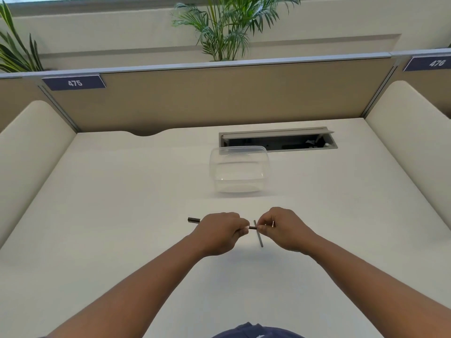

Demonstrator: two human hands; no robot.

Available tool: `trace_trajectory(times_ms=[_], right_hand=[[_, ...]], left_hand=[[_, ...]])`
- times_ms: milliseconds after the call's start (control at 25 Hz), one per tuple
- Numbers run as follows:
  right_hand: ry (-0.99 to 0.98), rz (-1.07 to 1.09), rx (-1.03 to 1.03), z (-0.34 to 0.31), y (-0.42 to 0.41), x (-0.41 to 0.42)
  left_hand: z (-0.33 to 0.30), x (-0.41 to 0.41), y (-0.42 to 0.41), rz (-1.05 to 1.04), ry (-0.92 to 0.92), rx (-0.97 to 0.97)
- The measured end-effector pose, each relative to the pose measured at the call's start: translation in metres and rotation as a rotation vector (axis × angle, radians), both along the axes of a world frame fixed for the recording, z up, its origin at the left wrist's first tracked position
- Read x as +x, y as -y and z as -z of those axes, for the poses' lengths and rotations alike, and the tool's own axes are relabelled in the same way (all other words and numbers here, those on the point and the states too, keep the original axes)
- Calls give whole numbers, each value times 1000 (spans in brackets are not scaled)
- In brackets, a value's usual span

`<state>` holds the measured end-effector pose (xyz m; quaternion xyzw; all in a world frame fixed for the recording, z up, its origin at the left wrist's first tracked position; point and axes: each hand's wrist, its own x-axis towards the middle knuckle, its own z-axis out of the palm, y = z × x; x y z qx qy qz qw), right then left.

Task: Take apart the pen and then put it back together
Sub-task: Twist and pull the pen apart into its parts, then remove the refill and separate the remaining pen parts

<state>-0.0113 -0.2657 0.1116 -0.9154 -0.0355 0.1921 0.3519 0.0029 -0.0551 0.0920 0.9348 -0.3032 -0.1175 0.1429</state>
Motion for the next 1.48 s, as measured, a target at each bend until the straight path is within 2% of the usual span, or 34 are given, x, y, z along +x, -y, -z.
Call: trace_trajectory(times_ms=[160,320,600,760,1480], right_hand=[[50,116,-58,18,15,5],[13,200,-201,48,29,7],[-146,345,-224,81,35,14],[-156,351,-245,88,32,18],[-160,376,-228,98,32,11]], left_hand=[[17,5,-4,-18,-84,-37],[32,8,-6,4,-117,-89],[44,8,-8,115,81,-172],[50,5,-11,160,159,-188],[55,-3,-12,118,126,-194]])
